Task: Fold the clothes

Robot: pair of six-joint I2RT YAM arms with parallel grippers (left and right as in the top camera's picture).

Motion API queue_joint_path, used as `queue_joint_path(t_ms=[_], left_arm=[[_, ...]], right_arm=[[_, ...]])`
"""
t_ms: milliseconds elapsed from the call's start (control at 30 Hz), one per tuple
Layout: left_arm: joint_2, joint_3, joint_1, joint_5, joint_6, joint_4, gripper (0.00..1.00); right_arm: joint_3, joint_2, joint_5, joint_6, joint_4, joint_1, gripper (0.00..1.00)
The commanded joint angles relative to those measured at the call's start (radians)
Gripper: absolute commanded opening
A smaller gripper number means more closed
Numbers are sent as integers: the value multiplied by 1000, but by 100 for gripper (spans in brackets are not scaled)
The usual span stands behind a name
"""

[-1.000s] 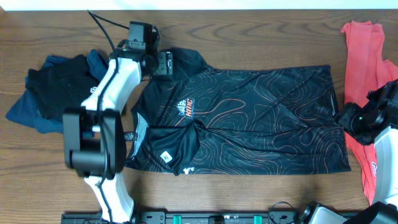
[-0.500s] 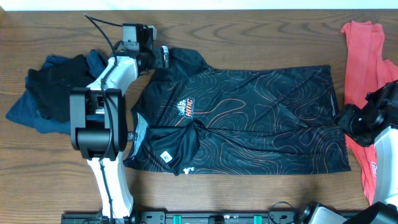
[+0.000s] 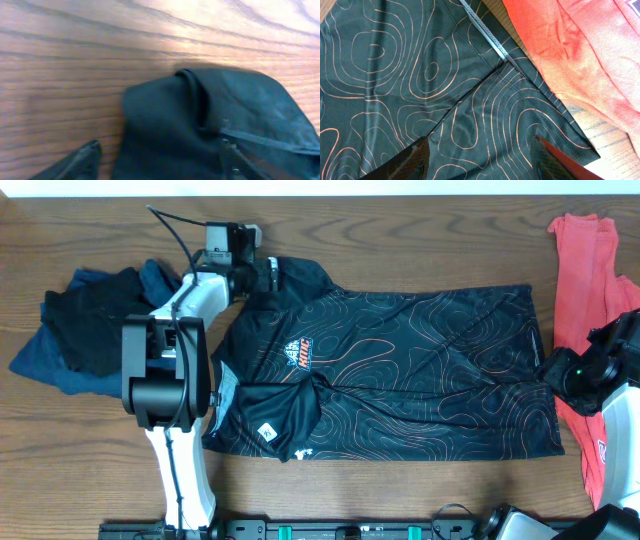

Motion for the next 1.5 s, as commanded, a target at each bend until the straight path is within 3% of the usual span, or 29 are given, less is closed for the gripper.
queue_joint_path(t_ms=[0, 133, 200, 300, 367, 500, 700, 1200, 1467], left_arm=[[30, 16, -16, 21, 14, -2, 68], [30, 16, -17, 21, 13, -10, 54], [30, 16, -15, 21, 13, -21, 42], [29, 16, -14, 21, 13, -39, 15], [27, 16, -14, 21, 13, -55, 6], [24, 16, -14, 21, 5, -95, 6], [24, 16, -14, 21, 5, -143, 6], [24, 16, -14, 21, 5, -167, 7], [24, 16, -14, 21, 5, -189, 7]], right_arm=[[10, -11, -11, -13, -3, -4, 63], [10, -11, -11, -13, -3, -4, 63], [10, -11, -11, -13, -3, -4, 63], [10, -11, -11, -13, 9, -4, 61], [10, -11, -11, -13, 24, -4, 59], [10, -10, -15, -58, 53, -3, 58], [21, 47, -49, -124, 160, 29, 70], [348, 628, -30, -193, 515, 153, 72], [386, 788, 13, -192, 678, 194, 72]])
